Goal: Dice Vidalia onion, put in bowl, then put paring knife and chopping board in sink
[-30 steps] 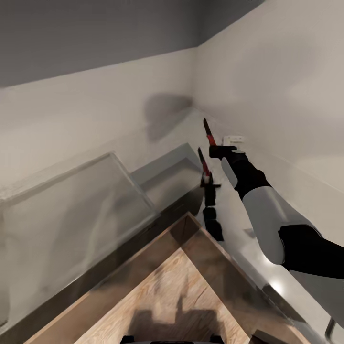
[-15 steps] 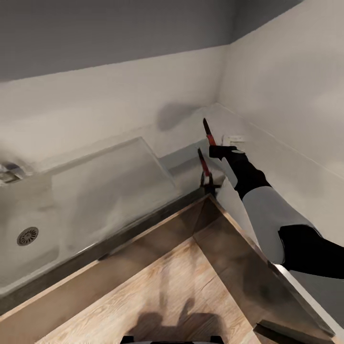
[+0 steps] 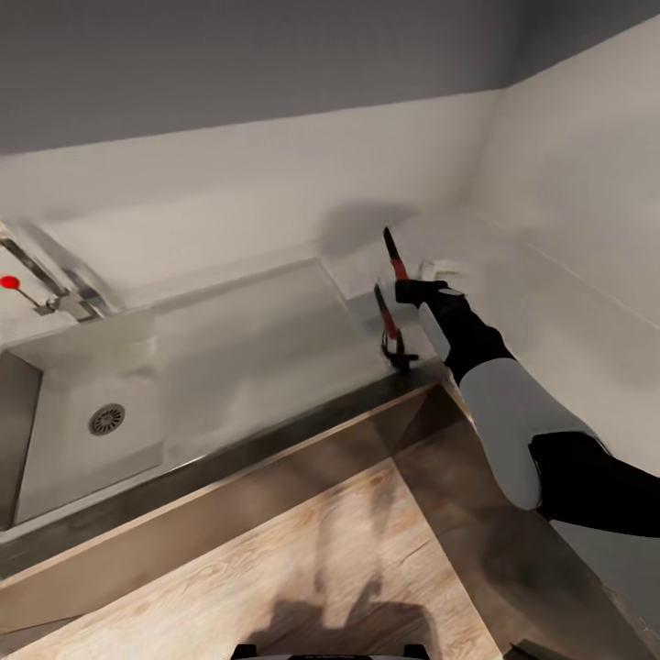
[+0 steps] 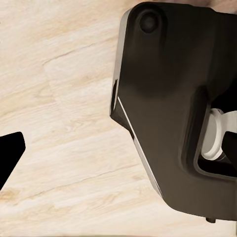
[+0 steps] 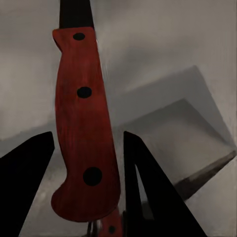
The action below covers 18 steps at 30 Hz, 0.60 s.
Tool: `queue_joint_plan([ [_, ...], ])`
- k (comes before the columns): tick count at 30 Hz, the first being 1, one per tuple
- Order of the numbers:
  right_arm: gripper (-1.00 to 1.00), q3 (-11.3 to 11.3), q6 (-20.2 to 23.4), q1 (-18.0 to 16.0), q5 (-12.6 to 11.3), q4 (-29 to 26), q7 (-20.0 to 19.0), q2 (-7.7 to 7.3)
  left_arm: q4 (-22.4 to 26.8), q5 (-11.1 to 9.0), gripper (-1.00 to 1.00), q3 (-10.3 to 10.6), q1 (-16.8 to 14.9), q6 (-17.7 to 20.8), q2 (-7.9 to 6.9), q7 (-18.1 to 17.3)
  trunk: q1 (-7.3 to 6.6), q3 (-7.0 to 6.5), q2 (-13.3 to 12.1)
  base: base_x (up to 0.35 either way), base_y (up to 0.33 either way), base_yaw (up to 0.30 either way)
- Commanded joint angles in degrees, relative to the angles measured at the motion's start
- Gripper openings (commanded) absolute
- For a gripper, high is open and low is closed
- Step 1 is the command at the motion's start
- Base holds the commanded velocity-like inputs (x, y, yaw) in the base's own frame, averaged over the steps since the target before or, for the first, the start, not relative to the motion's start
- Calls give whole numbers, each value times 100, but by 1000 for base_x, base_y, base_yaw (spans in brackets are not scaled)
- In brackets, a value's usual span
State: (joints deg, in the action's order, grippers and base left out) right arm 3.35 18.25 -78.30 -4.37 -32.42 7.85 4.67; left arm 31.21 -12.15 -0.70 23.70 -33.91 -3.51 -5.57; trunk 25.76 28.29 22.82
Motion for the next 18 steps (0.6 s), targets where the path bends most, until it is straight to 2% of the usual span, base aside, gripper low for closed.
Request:
queue_joint_plan([
  [1,-100,35,29,-2,-47,-8,50,-3,8,-60,100,-8,3,4,0,-58,3,8,10,-102,70,260],
  [10,-100,35,21,-2,-48,-9,50,-1,8,-60,100,-9,3,7,1,-58,3,8,10,-105,94,260],
  [18,-100,35,20,-1,-50,-7,50,-1,1,-60,100,-9,3,10,3,-58,3,8,10,-29,71,260],
])
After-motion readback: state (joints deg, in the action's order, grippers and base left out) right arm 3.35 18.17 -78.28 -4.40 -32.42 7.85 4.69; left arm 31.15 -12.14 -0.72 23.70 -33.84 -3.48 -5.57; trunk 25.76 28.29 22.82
